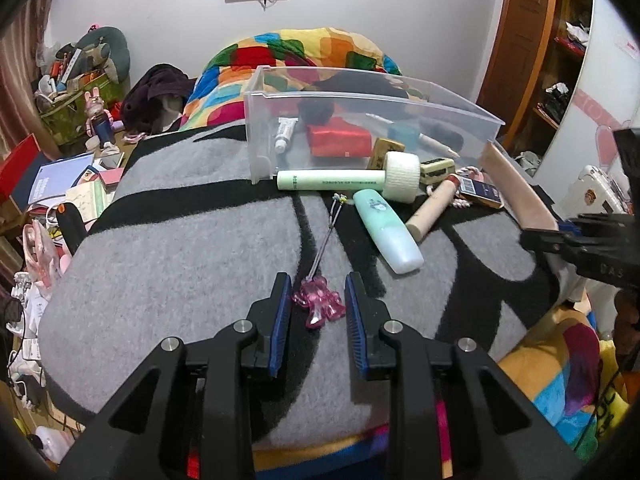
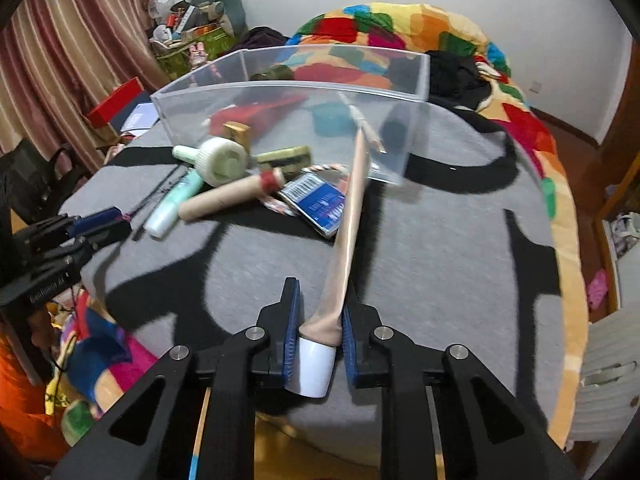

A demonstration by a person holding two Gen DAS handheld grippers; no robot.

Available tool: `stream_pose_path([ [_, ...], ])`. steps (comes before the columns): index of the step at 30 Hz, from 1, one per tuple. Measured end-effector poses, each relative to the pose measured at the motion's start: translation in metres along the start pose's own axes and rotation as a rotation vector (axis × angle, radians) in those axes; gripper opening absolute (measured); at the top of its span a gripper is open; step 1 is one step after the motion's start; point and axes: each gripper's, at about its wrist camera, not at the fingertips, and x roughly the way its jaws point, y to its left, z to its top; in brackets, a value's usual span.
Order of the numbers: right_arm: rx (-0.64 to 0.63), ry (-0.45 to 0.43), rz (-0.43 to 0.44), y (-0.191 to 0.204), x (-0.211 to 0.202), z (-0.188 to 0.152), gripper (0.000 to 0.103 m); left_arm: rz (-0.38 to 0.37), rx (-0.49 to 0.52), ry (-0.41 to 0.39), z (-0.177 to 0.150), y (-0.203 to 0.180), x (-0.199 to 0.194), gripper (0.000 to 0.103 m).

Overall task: Organize objects
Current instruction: 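Carry the pink charm into the clear box while the right tool places the beige tube there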

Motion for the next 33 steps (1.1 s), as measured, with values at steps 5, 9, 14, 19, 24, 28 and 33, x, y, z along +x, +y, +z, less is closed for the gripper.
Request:
stream_pose_path([
  [5,0.033,-0.045,0.004,-0.005,-0.015,-0.004,0.017,0.025,0.003,-0.021,0.002,-0.002,0.001,0.022],
  [9,0.039,-0.107,0.003,-0.006,-0.035,0.005,0.017,0.028,-0.003,-0.065,0.007,0.000,-0.015,0.022],
  [14,0.035,-0.176,0.009,-0.005,-0.054,0.021,0.017,0.024,-0.010,-0.132,0.024,0.003,-0.037,0.022],
  [19,0.021,-0.229,0.011,-0.001,-0.062,0.039,0.017,0.012,-0.008,-0.204,0.047,0.003,-0.055,0.022],
  [24,0.011,-0.257,0.023,0.003,-0.061,0.058,0.017,-0.001,-0.016,-0.255,0.068,0.003,-0.064,0.022],
  [28,0.002,-0.281,0.024,0.005,-0.059,0.074,0.017,0.004,-0.023,-0.284,0.089,0.005,-0.065,0.022],
  [33,-0.015,-0.303,0.030,0.009,-0.059,0.092,0.017,0.005,-0.047,-0.302,0.115,0.011,-0.061,0.022],
])
